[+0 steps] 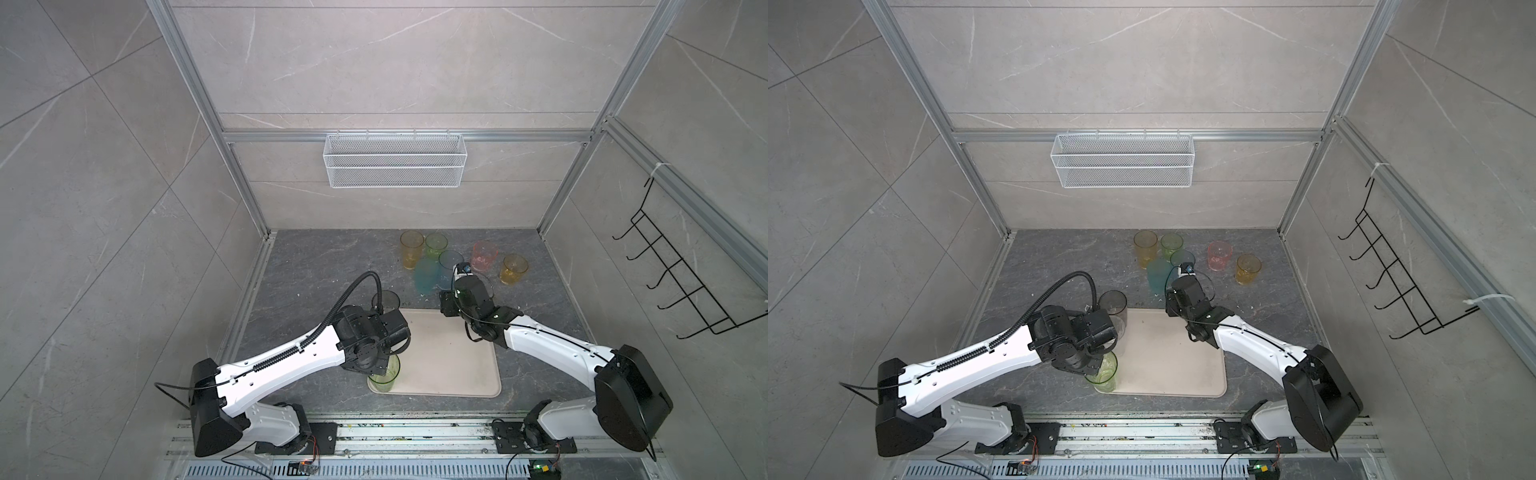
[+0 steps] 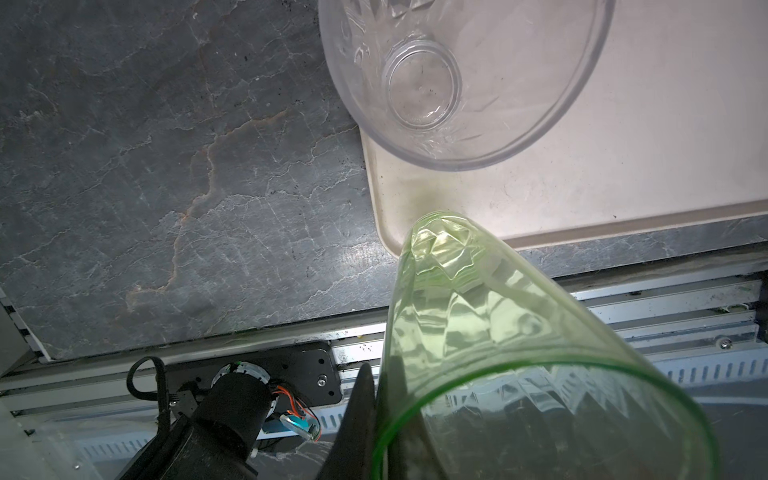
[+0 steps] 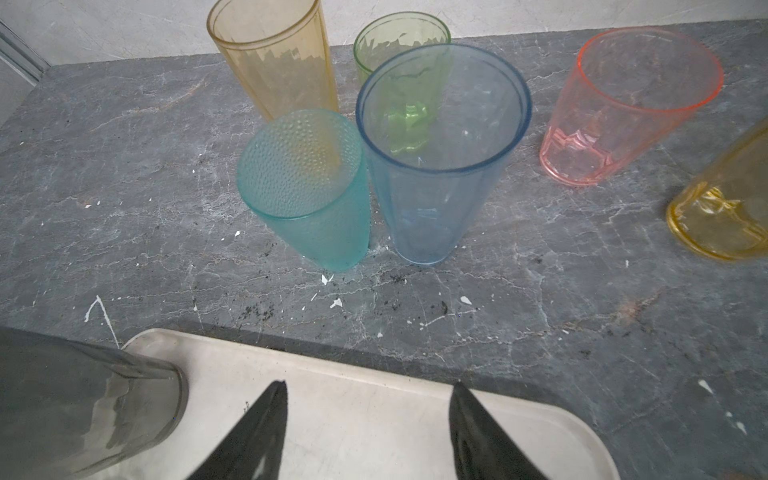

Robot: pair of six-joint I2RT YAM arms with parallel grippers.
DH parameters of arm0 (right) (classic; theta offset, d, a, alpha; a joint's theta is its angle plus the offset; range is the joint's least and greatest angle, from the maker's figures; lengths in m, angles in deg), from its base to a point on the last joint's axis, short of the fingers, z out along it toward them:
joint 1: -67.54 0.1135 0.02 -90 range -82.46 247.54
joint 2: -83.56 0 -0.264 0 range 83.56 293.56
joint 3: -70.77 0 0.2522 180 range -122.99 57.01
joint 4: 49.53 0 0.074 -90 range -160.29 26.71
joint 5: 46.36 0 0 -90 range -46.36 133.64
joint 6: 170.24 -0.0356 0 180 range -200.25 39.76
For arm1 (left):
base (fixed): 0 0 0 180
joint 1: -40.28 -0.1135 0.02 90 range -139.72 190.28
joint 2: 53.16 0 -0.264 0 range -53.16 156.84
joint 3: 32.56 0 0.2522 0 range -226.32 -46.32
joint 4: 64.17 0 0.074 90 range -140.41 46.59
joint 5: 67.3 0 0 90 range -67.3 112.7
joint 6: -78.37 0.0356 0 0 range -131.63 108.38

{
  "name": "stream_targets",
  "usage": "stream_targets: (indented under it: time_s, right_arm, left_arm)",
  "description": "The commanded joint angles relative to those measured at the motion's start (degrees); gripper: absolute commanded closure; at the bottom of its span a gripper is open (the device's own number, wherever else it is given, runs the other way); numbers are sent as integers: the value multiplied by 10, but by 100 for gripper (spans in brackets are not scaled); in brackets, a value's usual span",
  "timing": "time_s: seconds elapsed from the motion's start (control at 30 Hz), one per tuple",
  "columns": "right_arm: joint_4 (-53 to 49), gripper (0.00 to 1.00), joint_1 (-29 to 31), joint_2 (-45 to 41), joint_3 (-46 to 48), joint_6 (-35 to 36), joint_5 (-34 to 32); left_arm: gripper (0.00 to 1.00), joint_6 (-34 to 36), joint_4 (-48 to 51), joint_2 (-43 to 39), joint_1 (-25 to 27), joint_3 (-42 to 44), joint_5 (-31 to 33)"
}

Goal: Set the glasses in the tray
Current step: 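Lower the green cup onto the tray beside the clear cup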

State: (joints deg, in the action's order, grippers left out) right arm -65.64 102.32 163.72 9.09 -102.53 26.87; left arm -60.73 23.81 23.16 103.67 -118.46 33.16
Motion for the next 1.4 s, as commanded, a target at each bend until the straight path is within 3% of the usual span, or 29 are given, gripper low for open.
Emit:
stream_targets:
  time_s: [0.0, 1.07, 1.37]
  right_arm:
    - [-5, 36, -2, 5, -15, -5, -8]
    - [-20, 36, -2, 19, -28, -5, -6]
    - [-21, 36, -2, 24, -31, -5, -6]
  left_arm:
    - [100, -22, -31, -7, 3, 9, 11]
    - [100, -46, -87, 23, 3, 71, 19]
    - [88, -39, -76, 35, 3, 62, 26]
